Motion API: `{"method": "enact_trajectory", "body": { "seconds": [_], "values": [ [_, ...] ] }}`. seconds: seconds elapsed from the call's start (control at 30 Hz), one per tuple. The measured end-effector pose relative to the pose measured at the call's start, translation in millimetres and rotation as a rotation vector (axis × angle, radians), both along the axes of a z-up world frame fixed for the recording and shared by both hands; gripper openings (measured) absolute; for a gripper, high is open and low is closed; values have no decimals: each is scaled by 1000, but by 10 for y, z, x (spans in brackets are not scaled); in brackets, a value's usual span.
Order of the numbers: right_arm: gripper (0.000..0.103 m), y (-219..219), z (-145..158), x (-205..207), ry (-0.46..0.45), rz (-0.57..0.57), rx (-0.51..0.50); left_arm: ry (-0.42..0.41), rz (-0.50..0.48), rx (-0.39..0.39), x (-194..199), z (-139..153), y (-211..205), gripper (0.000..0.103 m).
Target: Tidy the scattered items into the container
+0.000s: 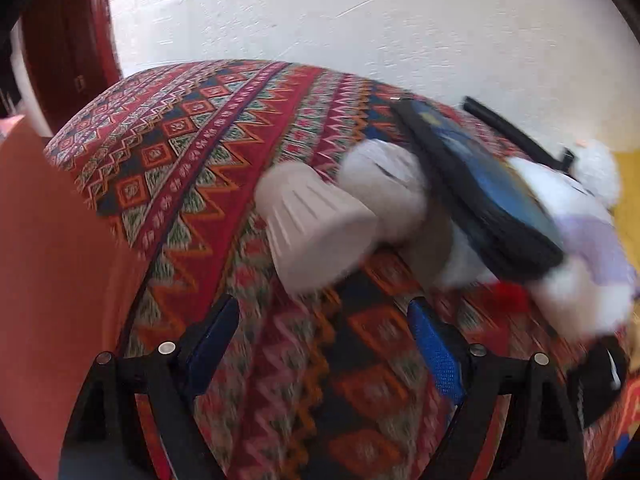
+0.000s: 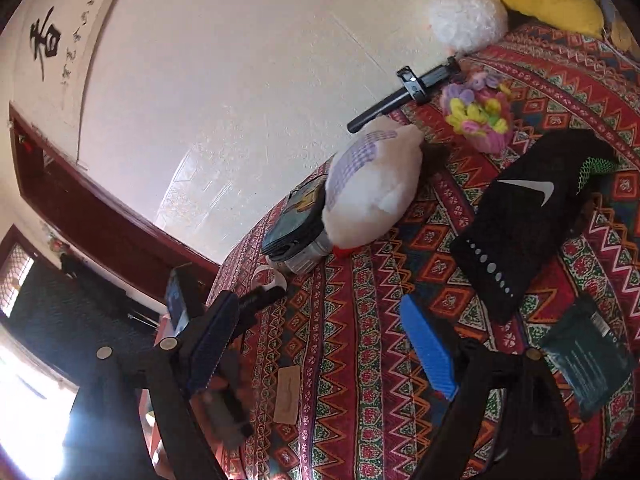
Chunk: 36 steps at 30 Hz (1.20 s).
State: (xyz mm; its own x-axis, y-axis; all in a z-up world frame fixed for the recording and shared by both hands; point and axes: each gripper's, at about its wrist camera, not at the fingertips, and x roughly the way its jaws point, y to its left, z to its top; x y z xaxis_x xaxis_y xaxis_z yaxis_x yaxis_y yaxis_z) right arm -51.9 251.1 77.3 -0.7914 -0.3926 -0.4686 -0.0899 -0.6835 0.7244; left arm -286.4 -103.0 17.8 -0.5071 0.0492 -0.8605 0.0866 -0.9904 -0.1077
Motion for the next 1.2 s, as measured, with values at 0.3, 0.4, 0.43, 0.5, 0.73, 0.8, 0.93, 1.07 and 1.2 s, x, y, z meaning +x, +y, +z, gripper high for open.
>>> {"method": "enact_trajectory", "body": {
  "seconds": [0.3,0.4,0.43,0.5,0.73,0.8,0.93,1.07,1.2],
  "values": [
    [84,187,-187,-99,-82,-16,-36,20,38,41,25,104,-120,58],
    [84,109,-165,-94,-76,8,-30,93,-7,105,629,466,-207,58],
    [84,71,-155,-92,-70,19,-27,127,-24,133,896,619,-258,58],
    [83,-13,-140,-93,-63,40,-13,199,-47,181,1444,925,-402,58],
    [82,-494,-127,-67,-49,146,134,478,89,136,2550,1675,-1364,58],
    [82,-687,-135,-45,-36,187,225,482,145,141,2591,1683,-1640,58],
    [82,-1074,-266,-46,-43,230,435,445,187,200,2597,1554,-2002,58],
    [82,-1259,-421,-126,-61,251,453,372,177,216,2518,1367,-2110,58],
    [82,-1388,-285,-323,28,242,513,352,156,161,2436,1324,-2126,59]
  ]
}}
